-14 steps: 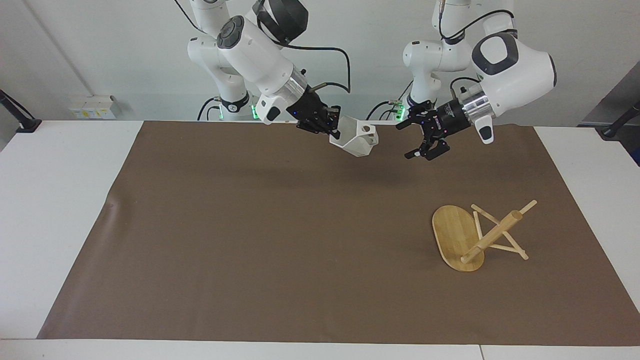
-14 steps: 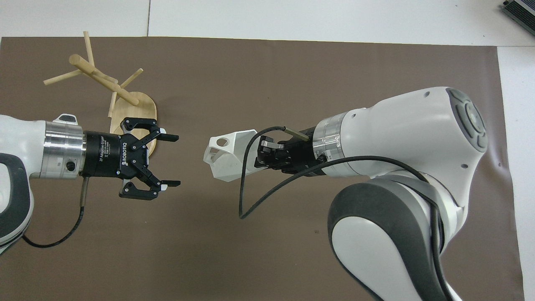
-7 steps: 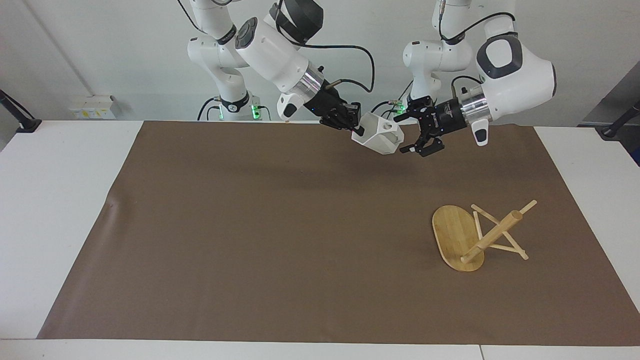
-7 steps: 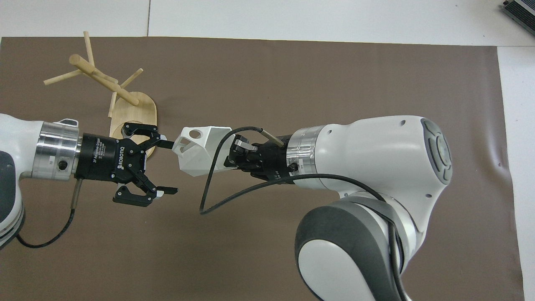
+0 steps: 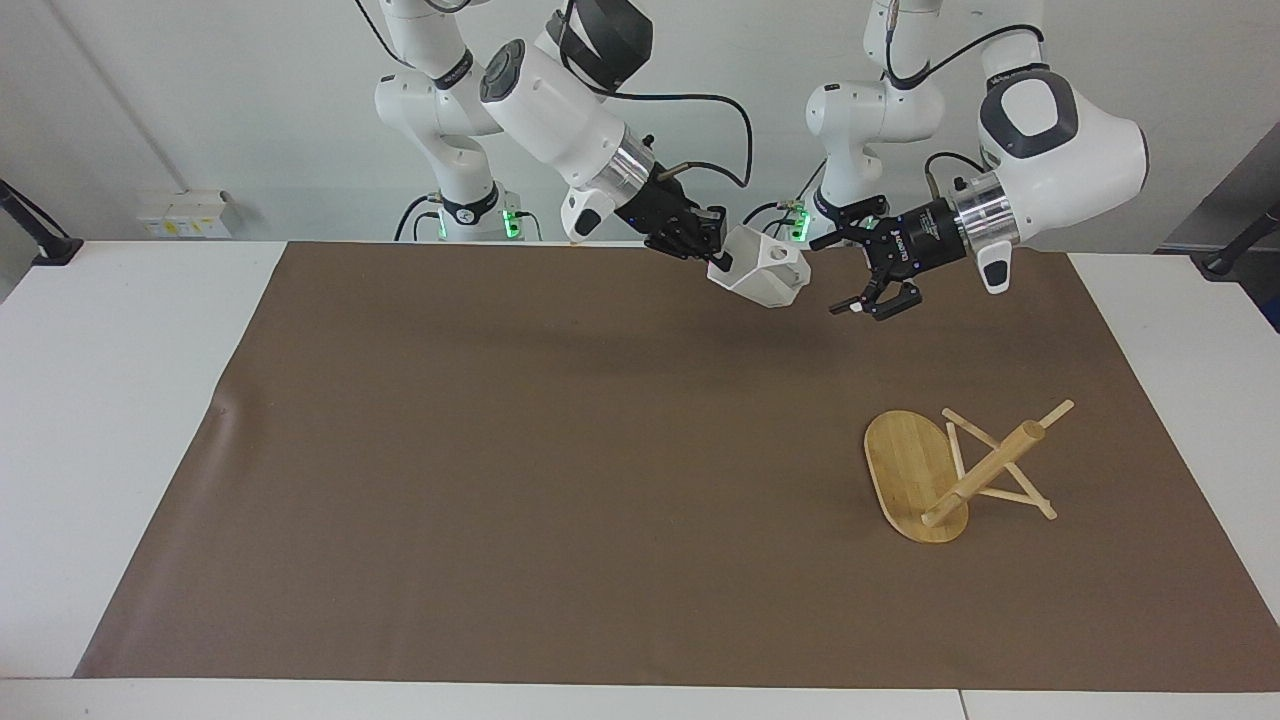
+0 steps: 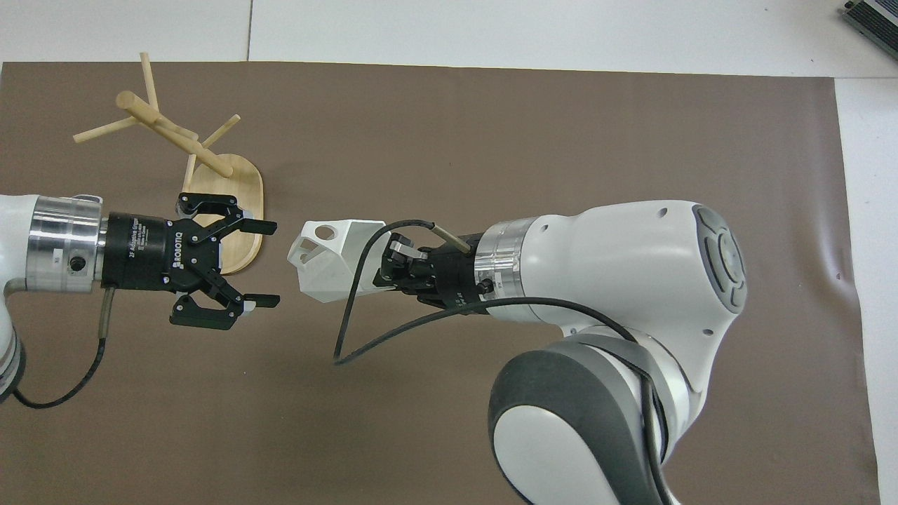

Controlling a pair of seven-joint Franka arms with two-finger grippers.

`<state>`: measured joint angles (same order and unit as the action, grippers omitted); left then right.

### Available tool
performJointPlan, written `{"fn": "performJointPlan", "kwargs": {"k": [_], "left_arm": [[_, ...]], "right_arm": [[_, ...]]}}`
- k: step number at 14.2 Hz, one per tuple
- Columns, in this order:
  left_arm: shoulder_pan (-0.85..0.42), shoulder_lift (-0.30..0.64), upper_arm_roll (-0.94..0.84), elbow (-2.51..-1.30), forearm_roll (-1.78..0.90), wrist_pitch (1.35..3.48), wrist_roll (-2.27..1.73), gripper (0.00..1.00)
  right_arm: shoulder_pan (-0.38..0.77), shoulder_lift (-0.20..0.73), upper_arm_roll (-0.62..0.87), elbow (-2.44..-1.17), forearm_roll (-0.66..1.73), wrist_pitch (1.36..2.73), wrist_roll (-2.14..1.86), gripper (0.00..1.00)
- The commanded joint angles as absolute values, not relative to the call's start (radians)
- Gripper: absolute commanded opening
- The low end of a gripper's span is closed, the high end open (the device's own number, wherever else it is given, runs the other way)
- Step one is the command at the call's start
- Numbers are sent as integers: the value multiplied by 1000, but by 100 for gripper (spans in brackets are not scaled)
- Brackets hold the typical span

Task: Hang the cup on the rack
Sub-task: 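Close the left gripper on the cup held by the right gripper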

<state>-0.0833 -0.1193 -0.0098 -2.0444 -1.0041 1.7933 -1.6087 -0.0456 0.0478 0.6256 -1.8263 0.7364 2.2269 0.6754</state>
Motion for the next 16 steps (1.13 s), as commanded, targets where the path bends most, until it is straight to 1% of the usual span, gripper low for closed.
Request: {"fn": "performJointPlan", "kwargs": {"k": [1, 5, 9, 16], "left_arm": [[-103, -106, -18, -2046, -1023, 1856, -1611, 100], [-173, -97, -21, -2046, -1026, 1911, -1598, 100], [-202, -100, -21, -2060, -1028, 1913, -1531, 100], [-190, -104, -18, -2066, -1025, 1846, -1514, 100]], "right_arm": [[-57, 28, 638, -1848, 770, 2253, 684, 0], [-57, 29, 637, -1848, 772, 2253, 686, 0], [-57, 28, 637, -1848, 770, 2253, 686, 0], [-57, 29, 637, -1848, 770, 2252, 686, 0]]}}
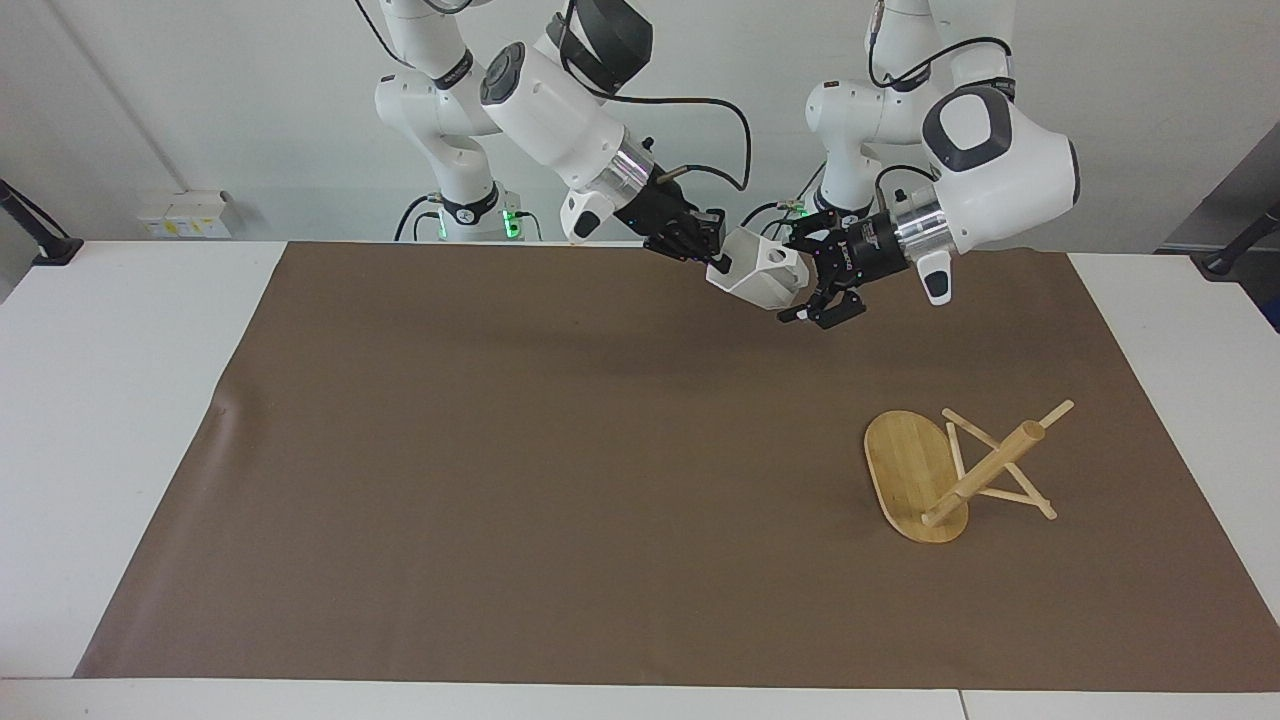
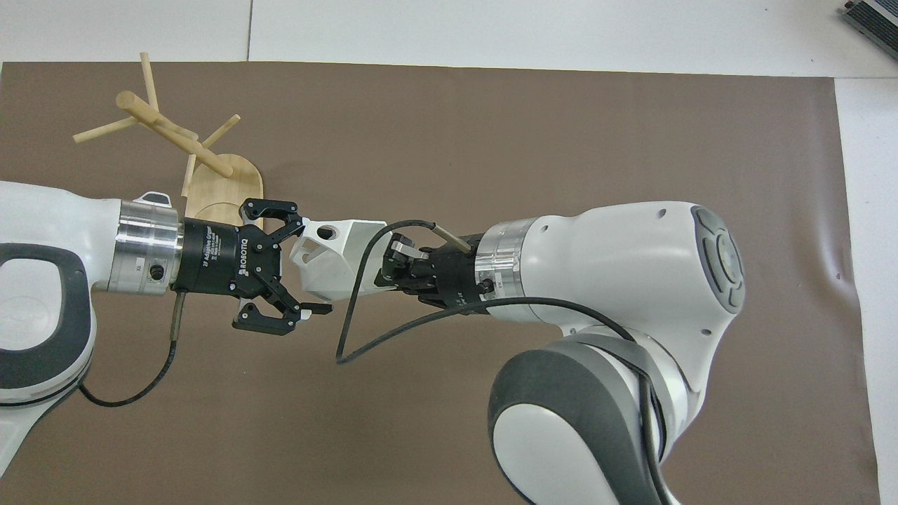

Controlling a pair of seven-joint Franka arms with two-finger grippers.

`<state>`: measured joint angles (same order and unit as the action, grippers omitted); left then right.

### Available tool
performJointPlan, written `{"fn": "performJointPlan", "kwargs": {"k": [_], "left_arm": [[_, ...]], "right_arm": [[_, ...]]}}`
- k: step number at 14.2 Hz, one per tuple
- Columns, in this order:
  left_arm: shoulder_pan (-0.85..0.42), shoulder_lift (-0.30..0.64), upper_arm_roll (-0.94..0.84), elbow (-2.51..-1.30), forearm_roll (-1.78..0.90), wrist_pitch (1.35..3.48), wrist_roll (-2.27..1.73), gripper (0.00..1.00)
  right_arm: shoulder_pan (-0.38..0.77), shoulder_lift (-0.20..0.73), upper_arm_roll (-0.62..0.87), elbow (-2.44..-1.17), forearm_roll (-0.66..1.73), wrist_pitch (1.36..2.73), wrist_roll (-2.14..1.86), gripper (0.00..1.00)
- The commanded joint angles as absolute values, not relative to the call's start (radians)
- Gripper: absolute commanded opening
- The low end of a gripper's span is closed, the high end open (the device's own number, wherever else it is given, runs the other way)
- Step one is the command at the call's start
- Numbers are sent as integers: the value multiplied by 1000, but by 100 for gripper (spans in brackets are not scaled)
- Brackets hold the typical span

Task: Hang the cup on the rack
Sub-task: 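Close the left gripper on the cup held by the right gripper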

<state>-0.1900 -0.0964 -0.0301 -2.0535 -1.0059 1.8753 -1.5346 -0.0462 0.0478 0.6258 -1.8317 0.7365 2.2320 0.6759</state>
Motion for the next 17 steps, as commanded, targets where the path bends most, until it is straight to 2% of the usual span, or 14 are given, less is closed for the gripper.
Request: {"fn": "performJointPlan", "kwargs": {"k": [1, 2, 3, 4, 9, 10, 14, 16, 17], "left_arm": [[-190, -104, -17, -2065, -1025, 1836, -1514, 80], [-189, -107, -17, -2065, -1025, 1832, -1511, 31], [-186, -107, -17, -2059, -1025, 1830, -1511, 9], [-184, -110, -17, -2059, -1023, 1830, -1500, 0], [-179, -129, -14, -2066, -1020, 1812, -1479, 0], [-176, -135, -14, -2071, -1019, 1803, -1486, 0], [-161, -133, -14, -2065, -967, 1813, -1554, 0], [-160, -133, -14, -2071, -963, 1830, -1566, 0], [-161, -133, -14, -2071, -945, 1839, -1578, 0]], "right_arm": [[-57, 29, 637, -1848, 772, 2252, 686, 0], [-58, 29, 637, -1848, 772, 2252, 686, 0], [-57, 29, 637, -1848, 770, 2252, 686, 0], [-57, 29, 637, -1848, 772, 2252, 686, 0], [-57, 29, 637, -1848, 770, 2250, 684, 0], [-57, 29, 637, -1848, 770, 2249, 684, 4], [-58, 29, 637, -1848, 770, 2247, 683, 58], [-58, 29, 637, -1848, 769, 2246, 677, 80], [-58, 29, 635, -1848, 767, 2246, 672, 100]]}}
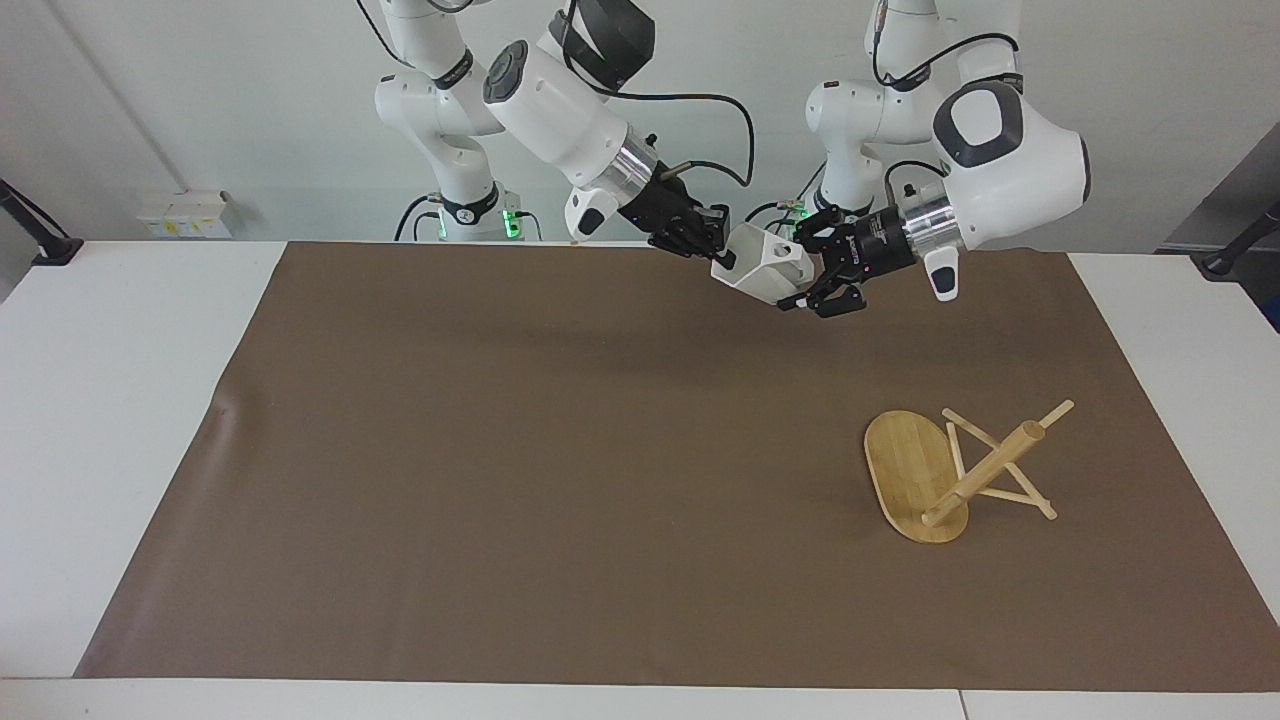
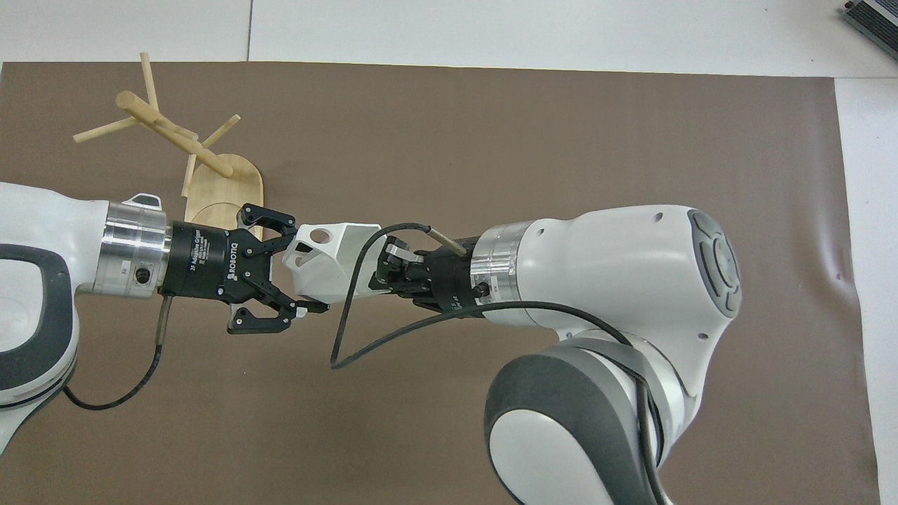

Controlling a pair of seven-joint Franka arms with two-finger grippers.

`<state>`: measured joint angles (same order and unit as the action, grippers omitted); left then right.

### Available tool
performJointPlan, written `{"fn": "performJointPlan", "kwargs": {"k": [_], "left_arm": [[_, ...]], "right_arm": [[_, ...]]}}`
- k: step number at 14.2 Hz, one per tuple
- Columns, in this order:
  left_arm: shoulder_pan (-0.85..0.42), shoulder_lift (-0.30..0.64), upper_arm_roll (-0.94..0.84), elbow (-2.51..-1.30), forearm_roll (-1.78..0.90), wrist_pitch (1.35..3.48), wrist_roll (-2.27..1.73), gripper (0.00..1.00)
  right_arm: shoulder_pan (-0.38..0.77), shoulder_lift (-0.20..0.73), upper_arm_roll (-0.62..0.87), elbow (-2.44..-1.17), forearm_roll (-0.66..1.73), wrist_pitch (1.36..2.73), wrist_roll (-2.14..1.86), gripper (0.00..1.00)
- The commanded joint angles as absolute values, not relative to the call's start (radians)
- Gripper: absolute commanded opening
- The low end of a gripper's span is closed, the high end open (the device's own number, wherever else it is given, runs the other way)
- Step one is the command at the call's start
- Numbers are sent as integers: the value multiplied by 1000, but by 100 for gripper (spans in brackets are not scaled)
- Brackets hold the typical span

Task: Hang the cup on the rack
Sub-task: 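Close the left gripper on the cup held by the right gripper, then open the right gripper and withdraw it while the left gripper lifts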

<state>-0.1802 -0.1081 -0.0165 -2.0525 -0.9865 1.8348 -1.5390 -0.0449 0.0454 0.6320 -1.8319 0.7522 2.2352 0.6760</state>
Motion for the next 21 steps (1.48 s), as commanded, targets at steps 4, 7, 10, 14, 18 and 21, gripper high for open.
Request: {"fn": "performJointPlan", "kwargs": {"k": [4, 7, 10, 14, 18, 21], "left_arm": [[-160, -132, -14, -2069, -920, 1845, -1582, 0], [-158, -132, -14, -2075, -881, 1870, -1618, 0], [-158, -133, -14, -2114, -852, 1936, -1631, 0], [-158, -121, -14, -2152, -811, 2112, -1741, 0], [-158, -118, -15, -2210, -811, 2291, -1785, 0], [-158, -101, -15, -2204, -813, 2382, -1851, 0]], "right_arm": [[-58, 29, 637, -1848, 767, 2249, 667, 100], [-58, 29, 637, -1848, 767, 2247, 666, 100], [-58, 29, 632, -1850, 753, 2238, 626, 100], [-60, 31, 621, -1858, 634, 2235, 548, 100], [-66, 31, 591, -1861, 597, 2232, 488, 100], [-66, 34, 555, -1861, 560, 2229, 421, 100]]}}
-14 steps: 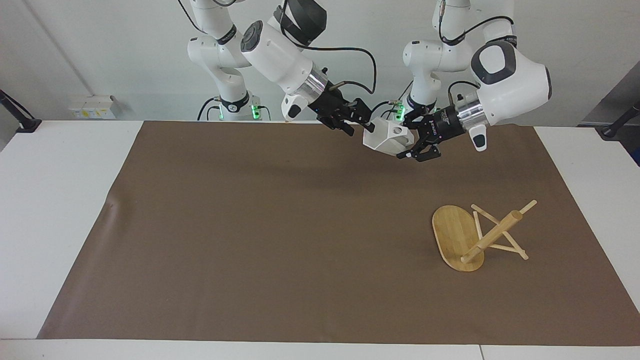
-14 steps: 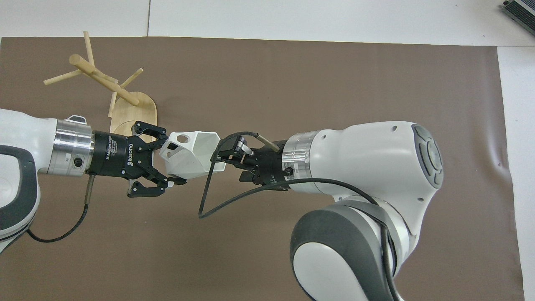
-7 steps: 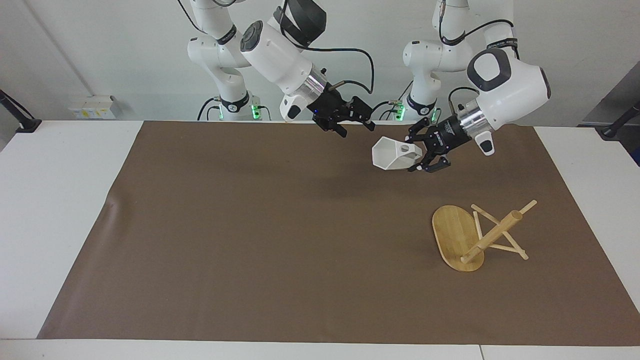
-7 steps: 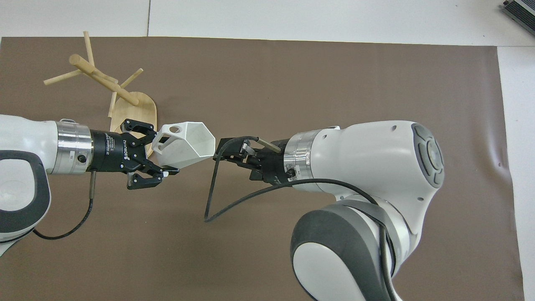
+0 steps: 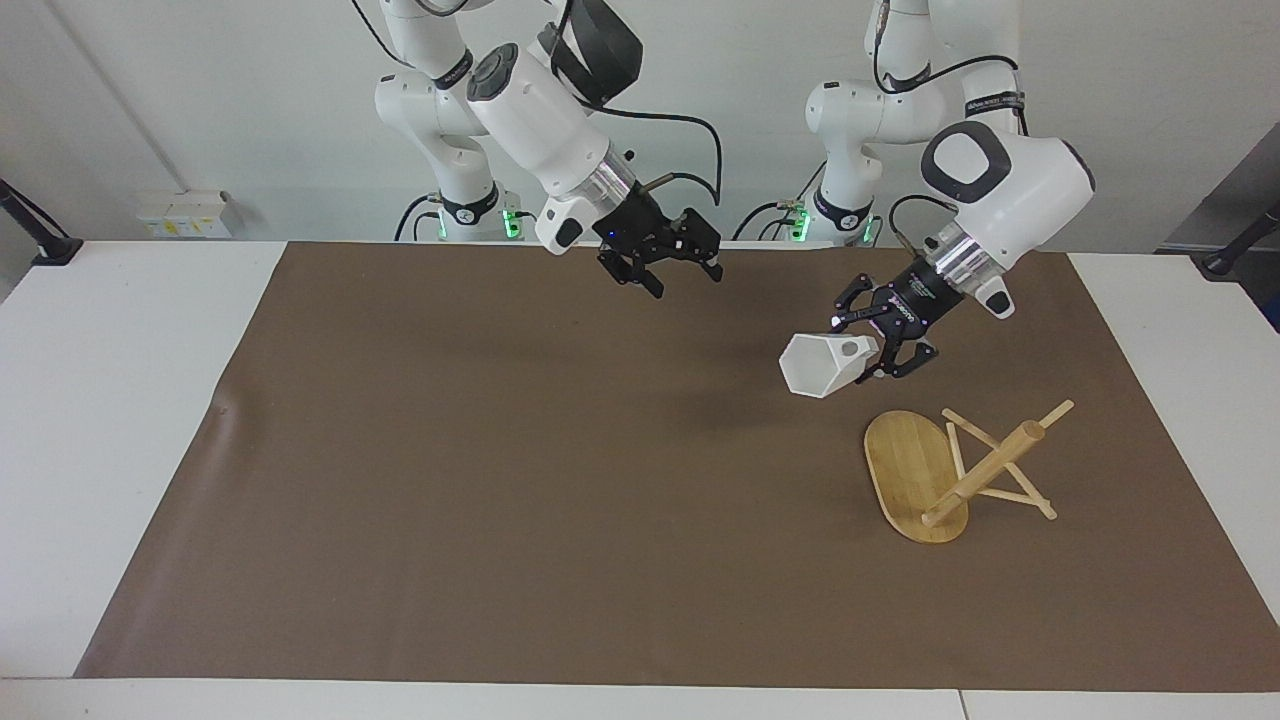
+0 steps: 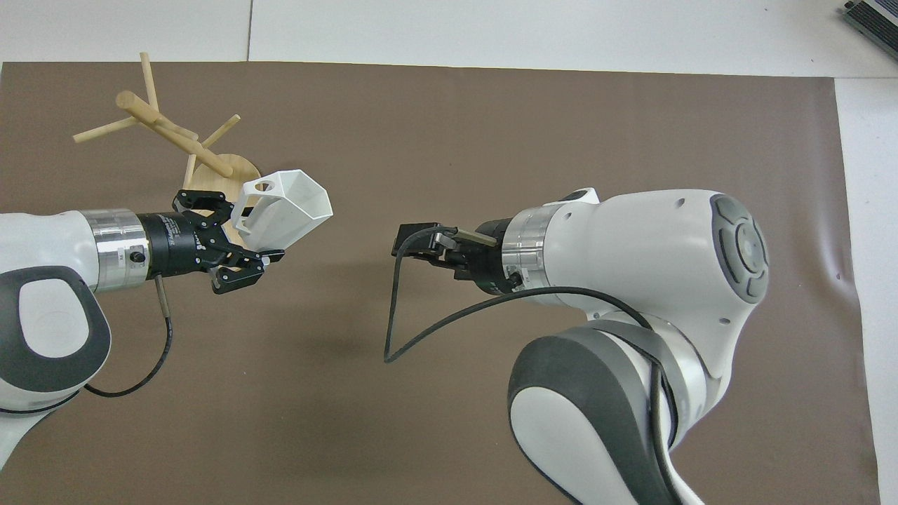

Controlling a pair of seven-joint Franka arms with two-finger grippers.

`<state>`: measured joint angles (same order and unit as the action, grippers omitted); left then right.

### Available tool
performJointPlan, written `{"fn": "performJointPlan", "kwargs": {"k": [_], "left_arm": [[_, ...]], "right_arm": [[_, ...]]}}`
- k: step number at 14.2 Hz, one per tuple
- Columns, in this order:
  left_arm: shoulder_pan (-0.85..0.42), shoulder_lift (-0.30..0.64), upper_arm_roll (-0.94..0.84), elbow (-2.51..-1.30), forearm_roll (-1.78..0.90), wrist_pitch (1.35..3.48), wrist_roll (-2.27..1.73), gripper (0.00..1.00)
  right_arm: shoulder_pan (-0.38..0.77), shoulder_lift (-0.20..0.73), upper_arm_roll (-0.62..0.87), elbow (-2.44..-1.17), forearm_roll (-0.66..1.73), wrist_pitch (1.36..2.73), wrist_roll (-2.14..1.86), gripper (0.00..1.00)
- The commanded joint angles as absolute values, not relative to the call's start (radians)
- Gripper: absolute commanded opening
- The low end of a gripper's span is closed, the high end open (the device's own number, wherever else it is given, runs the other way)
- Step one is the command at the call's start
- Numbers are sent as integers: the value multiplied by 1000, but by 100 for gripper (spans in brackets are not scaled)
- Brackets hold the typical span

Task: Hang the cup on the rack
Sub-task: 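Open the right gripper and withdraw it while the left gripper lifts, then hang the cup handle on the mug tree peg with the left gripper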

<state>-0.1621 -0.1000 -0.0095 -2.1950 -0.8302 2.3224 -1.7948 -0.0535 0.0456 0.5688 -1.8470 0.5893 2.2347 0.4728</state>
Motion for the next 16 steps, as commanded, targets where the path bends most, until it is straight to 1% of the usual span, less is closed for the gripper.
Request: {"fn": "performJointPlan", "kwargs": {"k": [1, 6, 12, 16], "left_arm": [[-158, -100, -15, -2203, -813, 2404, -1871, 0], [-158, -83, -17, -2206, -813, 2526, -1968, 0], [-170, -64, -17, -2210, -815, 2629, -2082, 0], [-172, -49, -15, -2207, -815, 2648, -2075, 0]], "right_arm": [[-66, 34, 540, -1861, 543, 2229, 390, 100], [-69, 35, 445, -1861, 431, 2188, 260, 100], [-69, 34, 275, -1859, 299, 2129, 17, 100], [-69, 29, 186, -1858, 235, 2111, -66, 100]]}}
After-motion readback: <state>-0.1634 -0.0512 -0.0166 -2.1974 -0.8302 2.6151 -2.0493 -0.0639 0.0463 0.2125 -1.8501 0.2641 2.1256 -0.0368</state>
